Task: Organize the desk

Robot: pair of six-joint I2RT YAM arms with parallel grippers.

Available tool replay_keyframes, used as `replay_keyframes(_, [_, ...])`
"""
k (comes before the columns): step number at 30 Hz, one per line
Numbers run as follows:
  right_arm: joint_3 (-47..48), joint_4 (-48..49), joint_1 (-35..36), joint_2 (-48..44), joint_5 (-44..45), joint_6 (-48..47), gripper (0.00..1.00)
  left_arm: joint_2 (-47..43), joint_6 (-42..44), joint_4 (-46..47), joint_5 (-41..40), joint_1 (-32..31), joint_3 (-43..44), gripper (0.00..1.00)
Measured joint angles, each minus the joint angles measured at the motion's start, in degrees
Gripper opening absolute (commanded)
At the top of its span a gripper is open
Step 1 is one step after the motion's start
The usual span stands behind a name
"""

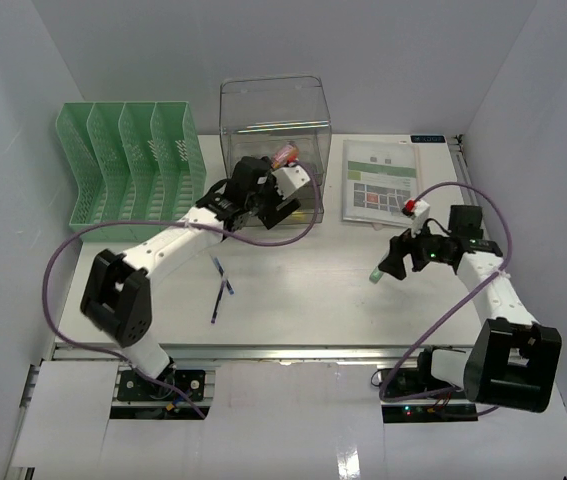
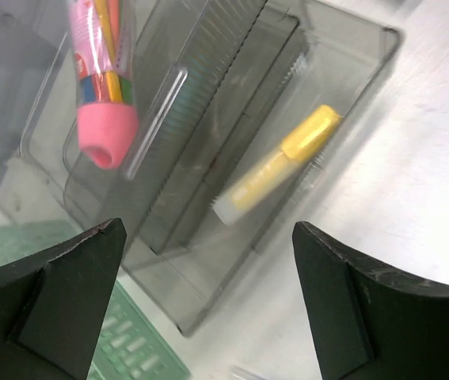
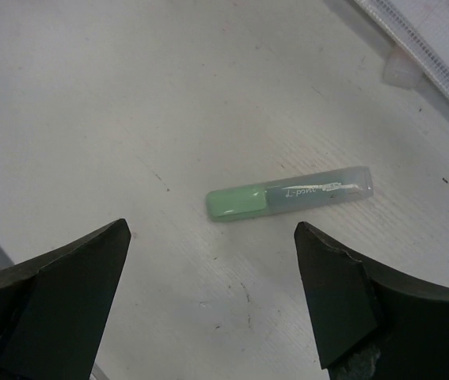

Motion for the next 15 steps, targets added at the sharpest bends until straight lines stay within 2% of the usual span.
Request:
replay_keyframes(4, [-1.84,3.54,10.11,0.09,17.67,7.39,0.9,-14.22,-8.77,3.01,2.35,-0.01,-9.71,0.98])
replay_keyframes(8, [-1.81,4.38,12.73,3.16,30.12,17.81,0.9,-33.55,-20.63,7.18,1.1,0.0,-21.96,0.98])
replay_keyframes(12, [-1.6,4.68,12.69,3.96,34.85,25.86,0.9,-51.16,-32.33,11.76,-1.16,0.0,-35.47,0.98])
replay_keyframes(15, [0.93,5.07,12.86,8.01,35.11,30.97,0.91,-60.55,-37.33,10.88,-3.19,0.02,-43.69,0.98])
